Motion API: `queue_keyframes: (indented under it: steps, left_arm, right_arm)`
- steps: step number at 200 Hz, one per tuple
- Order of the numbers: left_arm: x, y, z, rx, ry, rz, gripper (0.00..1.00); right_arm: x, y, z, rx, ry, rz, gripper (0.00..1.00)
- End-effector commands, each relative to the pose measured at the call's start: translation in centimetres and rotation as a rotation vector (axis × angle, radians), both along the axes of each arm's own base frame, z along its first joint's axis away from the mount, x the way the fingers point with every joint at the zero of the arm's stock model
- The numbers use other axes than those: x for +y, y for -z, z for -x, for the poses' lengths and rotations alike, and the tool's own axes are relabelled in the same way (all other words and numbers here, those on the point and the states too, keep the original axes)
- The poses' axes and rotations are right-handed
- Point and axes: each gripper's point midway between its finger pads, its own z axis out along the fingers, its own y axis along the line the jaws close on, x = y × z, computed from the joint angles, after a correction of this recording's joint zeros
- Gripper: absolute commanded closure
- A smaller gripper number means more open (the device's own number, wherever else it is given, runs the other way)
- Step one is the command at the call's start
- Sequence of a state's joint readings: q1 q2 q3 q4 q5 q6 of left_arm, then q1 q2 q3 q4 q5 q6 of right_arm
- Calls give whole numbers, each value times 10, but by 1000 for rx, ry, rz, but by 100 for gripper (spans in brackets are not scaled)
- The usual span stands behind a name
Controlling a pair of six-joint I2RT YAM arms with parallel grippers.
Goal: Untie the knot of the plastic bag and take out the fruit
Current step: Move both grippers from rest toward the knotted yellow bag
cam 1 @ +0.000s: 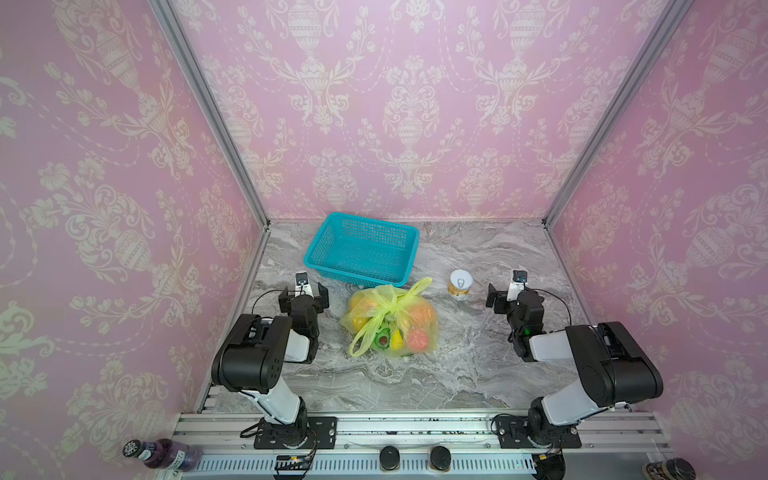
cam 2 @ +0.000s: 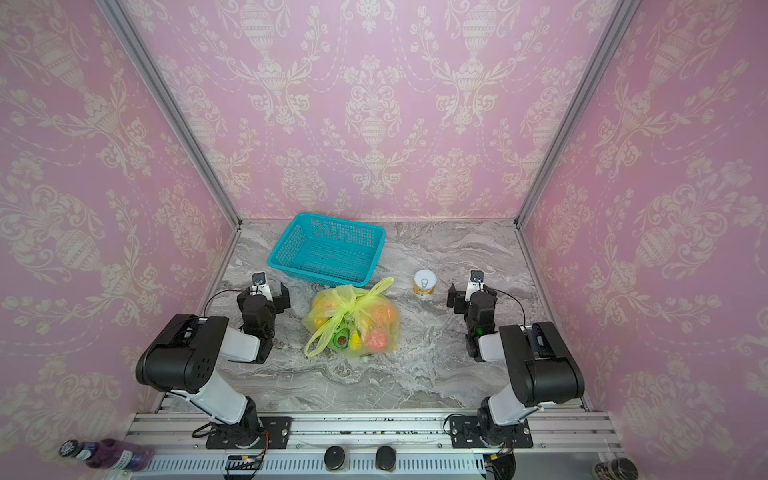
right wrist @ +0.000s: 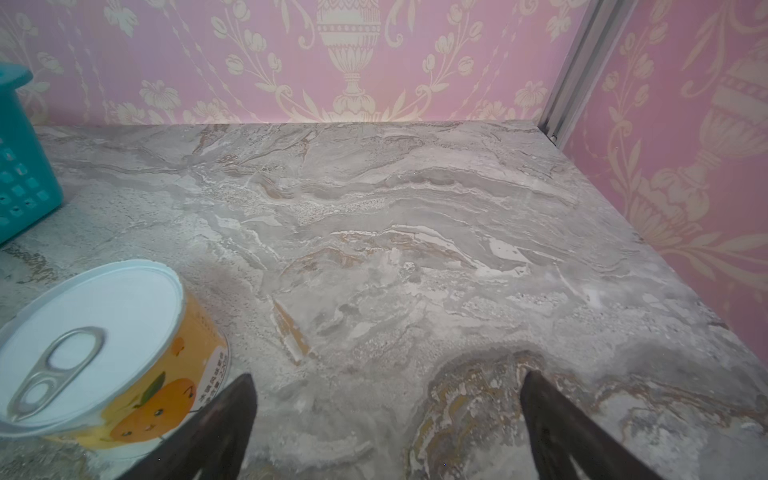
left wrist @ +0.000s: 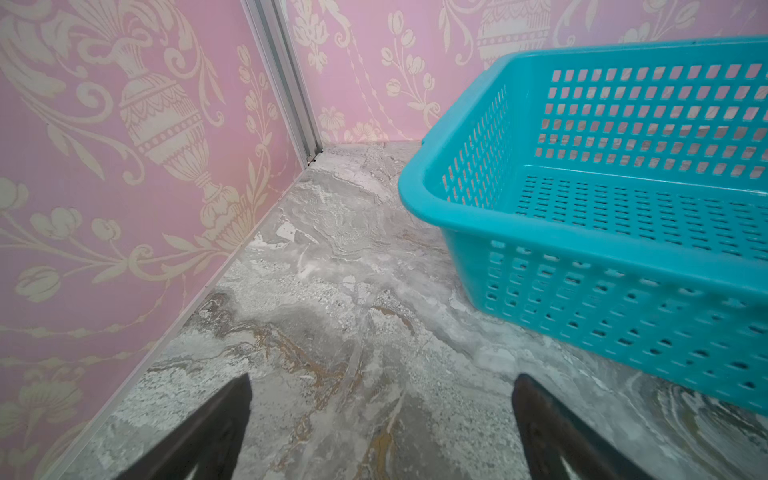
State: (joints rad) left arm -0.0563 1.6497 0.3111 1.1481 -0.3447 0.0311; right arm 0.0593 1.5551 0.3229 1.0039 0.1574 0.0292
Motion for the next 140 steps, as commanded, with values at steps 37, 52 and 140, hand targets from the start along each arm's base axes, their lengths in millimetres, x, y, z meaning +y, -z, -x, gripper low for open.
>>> queue_keyframes:
  steps: [37,52,140]
  left_arm:
    - [-4,3,0,0,19,11,1]
    - [-4,3,0,2,19,10,1]
    - [-4,4,0,5,19,12,1]
  right_arm:
    - [14,-8,-3,-27,-78,-1,0]
    - [13,-8,-3,-26,-77,-1,0]
    - [9,-6,-5,-9,-56,-10,0]
